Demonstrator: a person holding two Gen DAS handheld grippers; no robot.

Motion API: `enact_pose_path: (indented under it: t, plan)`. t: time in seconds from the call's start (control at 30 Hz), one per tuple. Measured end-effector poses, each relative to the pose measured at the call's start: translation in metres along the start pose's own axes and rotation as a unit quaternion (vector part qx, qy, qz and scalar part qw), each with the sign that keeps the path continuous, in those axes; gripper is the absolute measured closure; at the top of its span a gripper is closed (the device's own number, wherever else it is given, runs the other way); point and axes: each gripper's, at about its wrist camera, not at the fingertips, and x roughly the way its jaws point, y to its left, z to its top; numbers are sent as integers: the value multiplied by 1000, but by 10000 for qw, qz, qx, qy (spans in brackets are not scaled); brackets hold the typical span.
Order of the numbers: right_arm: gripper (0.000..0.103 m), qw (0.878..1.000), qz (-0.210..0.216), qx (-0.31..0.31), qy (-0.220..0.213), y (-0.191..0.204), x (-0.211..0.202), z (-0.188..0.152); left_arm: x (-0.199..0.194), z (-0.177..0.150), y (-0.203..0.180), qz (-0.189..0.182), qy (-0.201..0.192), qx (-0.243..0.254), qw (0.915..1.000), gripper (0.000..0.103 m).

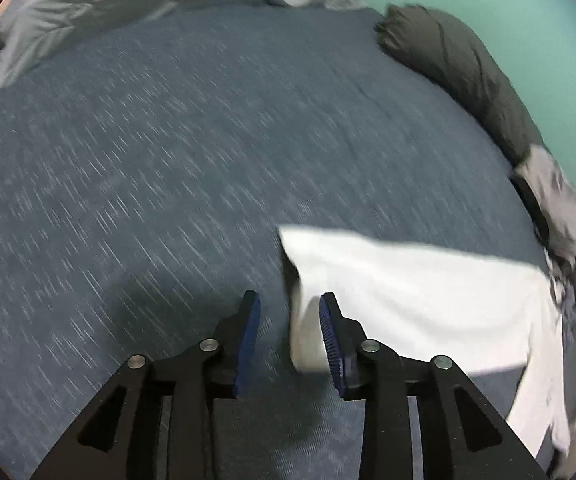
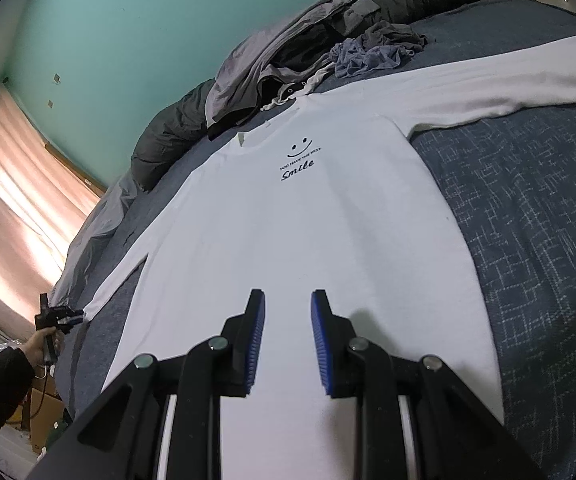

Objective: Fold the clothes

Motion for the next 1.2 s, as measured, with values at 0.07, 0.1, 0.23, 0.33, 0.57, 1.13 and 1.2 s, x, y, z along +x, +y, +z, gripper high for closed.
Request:
enact_pose_path:
  t: [0.07,0.1,0.23,0.33,0.57,1.13,1.2]
  plan:
    - [80,10000,1,3,-18,0,-1,0,3,-8,0,-85,46,-10,10000,69]
    - [80,10000,1,5,-25,0,-2,0,4,-10,-1,-109,63,-34,9999,69]
    - [80,10000,2,17,-27,0,-2,1,15,-1,1,-116,163,85,9998,88]
    - [80,10000,17,26,-23,0,-1,1,10,3,-5,-67,237,216,9995,98]
    - [80,10000,61,-9,-17,4,0,2,2,9,1,-18,780,170,9968,99]
    - [80,10000,34,-76,50,6,1,1,-31,-18,16,576,179,69,9982,95]
    - [80,10000,29,-45,59,6,1,1,-44,-19,4,666,-9,265,9974,94]
